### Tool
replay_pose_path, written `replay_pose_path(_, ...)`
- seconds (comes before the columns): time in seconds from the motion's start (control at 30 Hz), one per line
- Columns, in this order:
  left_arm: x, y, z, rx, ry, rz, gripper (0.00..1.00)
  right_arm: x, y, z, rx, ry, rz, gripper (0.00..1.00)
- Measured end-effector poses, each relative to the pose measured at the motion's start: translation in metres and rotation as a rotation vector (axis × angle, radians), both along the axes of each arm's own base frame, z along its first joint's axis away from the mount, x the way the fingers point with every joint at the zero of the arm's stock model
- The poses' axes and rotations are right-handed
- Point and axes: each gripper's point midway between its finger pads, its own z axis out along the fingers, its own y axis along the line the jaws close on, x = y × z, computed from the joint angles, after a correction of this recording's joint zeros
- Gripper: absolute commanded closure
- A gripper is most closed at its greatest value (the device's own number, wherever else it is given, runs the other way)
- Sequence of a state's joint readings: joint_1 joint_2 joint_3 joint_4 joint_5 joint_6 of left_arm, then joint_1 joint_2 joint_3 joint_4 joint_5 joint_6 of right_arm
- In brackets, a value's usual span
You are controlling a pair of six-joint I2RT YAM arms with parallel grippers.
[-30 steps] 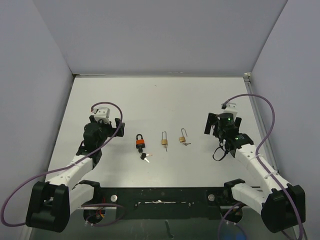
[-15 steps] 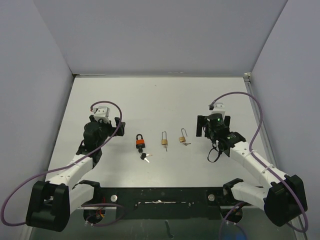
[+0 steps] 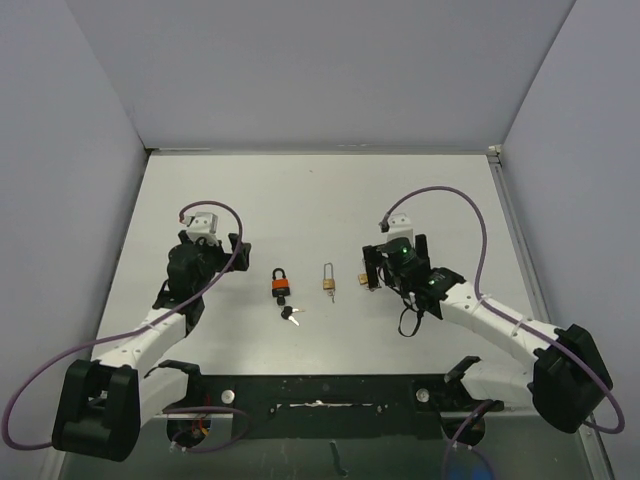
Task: Lock with the key
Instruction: Pick up the lock from the center of the board.
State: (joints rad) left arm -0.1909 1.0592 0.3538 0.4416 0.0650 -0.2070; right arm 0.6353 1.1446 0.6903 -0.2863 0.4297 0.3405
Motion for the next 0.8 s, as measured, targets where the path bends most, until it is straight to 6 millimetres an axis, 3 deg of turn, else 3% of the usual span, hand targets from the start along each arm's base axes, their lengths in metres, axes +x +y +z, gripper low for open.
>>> replay_pose_path(0.23, 0.001, -0.004, 0.004, -0.022, -0.011, -0.013, 0.02, 0.001, 0.022, -0.024, -0.061, 0.059, 0.057, 0.12)
replay_pose_path(0.4, 0.003, -0.007, -0.006, -0.021, 0.037, -0.027, 0.02, 0.002, 0.033, -0.04, -0.057, 0.092, 0.075, 0.24)
replay_pose_path(0.63, 0.003, -0.008, -0.006, -0.025, 0.041, -0.025, 0.02, 0.003, 0.053, -0.06, -0.049, 0.135, 0.124, 0.27)
replay_pose_path(0.8, 0.003, -0.008, -0.008, -0.028, 0.049, -0.027, 0.02, 0.006, 0.066, -0.07, -0.05, 0.155, 0.147, 0.35)
